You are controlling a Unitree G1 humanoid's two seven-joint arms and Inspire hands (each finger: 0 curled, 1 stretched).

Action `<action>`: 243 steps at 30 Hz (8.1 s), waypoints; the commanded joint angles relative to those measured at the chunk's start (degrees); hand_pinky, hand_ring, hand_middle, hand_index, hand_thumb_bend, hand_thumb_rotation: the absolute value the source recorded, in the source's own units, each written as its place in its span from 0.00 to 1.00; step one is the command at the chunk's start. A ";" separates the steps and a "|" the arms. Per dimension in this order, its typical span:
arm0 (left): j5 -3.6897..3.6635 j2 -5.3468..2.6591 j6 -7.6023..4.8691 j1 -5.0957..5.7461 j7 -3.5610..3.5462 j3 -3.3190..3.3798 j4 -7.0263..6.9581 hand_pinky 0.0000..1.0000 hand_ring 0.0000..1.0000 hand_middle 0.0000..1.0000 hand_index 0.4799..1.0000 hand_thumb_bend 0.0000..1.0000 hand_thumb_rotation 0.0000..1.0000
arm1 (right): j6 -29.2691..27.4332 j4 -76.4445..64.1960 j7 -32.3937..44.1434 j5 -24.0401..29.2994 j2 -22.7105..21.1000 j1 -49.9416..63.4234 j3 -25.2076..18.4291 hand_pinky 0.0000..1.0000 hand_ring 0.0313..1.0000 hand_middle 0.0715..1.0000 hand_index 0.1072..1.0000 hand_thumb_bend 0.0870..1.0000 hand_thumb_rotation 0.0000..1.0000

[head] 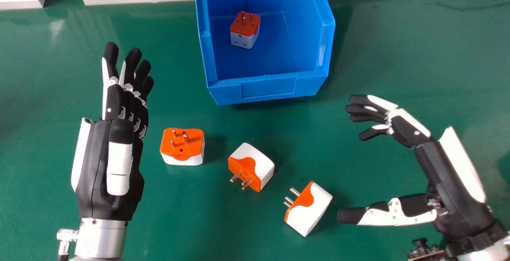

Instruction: Pick all objects and put in blue box

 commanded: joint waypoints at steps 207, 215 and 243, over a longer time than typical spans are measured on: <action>1.47 -0.23 -2.35 -0.26 0.09 0.27 0.09 0.99 0.98 1.00 1.00 0.88 0.92 | -4.18 7.64 10.51 27.14 4.95 -4.97 2.35 0.73 0.84 0.87 0.87 0.65 0.91; 1.77 -0.32 -1.73 0.55 0.65 -0.58 -1.15 0.99 0.99 1.00 1.00 0.88 0.92 | -0.18 2.41 16.66 33.04 6.51 -3.38 1.46 0.79 0.89 0.92 0.92 0.50 0.91; 1.29 1.25 -2.03 2.33 -0.27 -0.53 -0.91 0.99 0.98 0.99 1.00 0.89 0.93 | 0.56 2.06 20.96 27.11 11.41 -3.12 -3.94 0.88 0.96 0.97 0.97 0.46 0.94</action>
